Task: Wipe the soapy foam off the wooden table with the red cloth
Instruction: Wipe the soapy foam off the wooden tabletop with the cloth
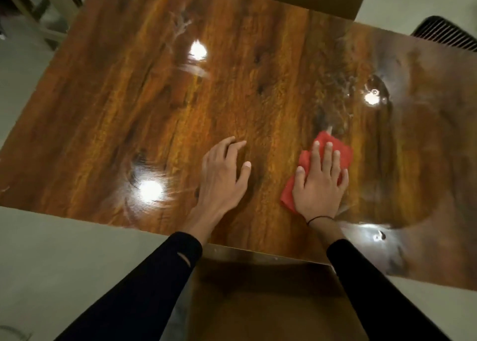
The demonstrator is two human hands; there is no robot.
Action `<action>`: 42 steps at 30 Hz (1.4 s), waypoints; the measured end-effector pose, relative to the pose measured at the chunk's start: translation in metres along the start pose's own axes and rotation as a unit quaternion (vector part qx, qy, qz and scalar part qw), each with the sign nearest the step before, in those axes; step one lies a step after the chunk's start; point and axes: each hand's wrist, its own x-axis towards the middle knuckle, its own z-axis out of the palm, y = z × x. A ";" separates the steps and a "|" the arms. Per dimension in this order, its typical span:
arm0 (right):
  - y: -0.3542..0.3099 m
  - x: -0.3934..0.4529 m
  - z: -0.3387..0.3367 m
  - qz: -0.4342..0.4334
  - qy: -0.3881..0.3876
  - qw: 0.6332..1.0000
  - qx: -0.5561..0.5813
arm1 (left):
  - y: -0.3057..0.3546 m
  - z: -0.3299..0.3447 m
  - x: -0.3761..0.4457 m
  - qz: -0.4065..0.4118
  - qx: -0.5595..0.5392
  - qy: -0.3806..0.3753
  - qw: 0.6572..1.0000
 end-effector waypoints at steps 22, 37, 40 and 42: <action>0.135 0.003 -0.008 0.054 0.031 0.998 0.002 | 0.011 0.025 0.003 0.019 0.187 -0.015 0.982; 0.084 0.071 -0.006 -0.197 -0.020 0.980 -0.002 | 0.013 0.028 0.003 0.024 0.213 -0.005 0.977; 0.103 0.101 -0.013 -0.092 -0.007 0.996 0.002 | 0.014 0.028 0.003 0.020 0.212 -0.006 0.977; 0.112 0.099 -0.013 0.005 0.007 1.000 0.009 | 0.014 0.027 0.004 0.019 0.211 -0.007 0.977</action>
